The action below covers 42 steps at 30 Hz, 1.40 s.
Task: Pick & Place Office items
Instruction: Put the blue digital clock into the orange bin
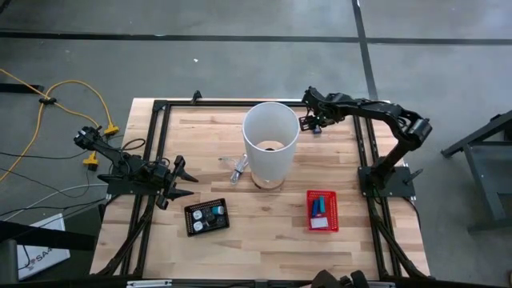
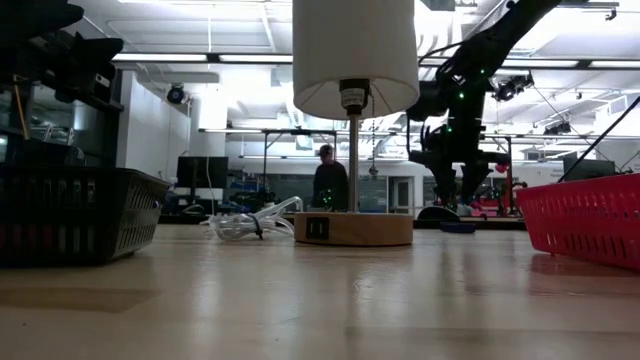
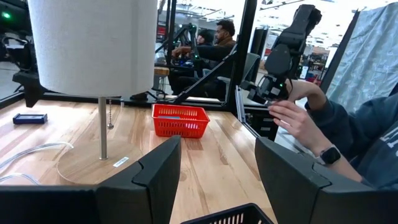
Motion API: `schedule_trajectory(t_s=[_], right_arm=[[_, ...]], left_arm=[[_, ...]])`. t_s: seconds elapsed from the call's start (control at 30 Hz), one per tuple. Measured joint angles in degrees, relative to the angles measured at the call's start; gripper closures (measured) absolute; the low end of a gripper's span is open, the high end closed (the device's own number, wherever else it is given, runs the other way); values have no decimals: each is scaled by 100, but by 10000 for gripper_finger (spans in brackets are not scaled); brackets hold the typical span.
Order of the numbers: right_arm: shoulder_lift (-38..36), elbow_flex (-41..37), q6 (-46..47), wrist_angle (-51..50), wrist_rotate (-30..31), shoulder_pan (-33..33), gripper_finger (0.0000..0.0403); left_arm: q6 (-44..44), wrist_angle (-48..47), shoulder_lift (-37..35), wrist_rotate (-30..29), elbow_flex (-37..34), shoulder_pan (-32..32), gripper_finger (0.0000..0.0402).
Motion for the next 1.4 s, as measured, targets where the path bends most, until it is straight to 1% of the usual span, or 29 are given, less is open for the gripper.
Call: schedule_trajectory(t_s=[0.47,0.7,1.4], right_arm=[[122,0,140,-38,-5,31,215],[122,0,268,-252,-7,31,215],[124,-2,96,-170,-48,31,215]], left_arm=[[2,1,0,0,0,-1,202],[2,0,-1,0,0,0,202],[2,0,0,0,0,-1,202]])
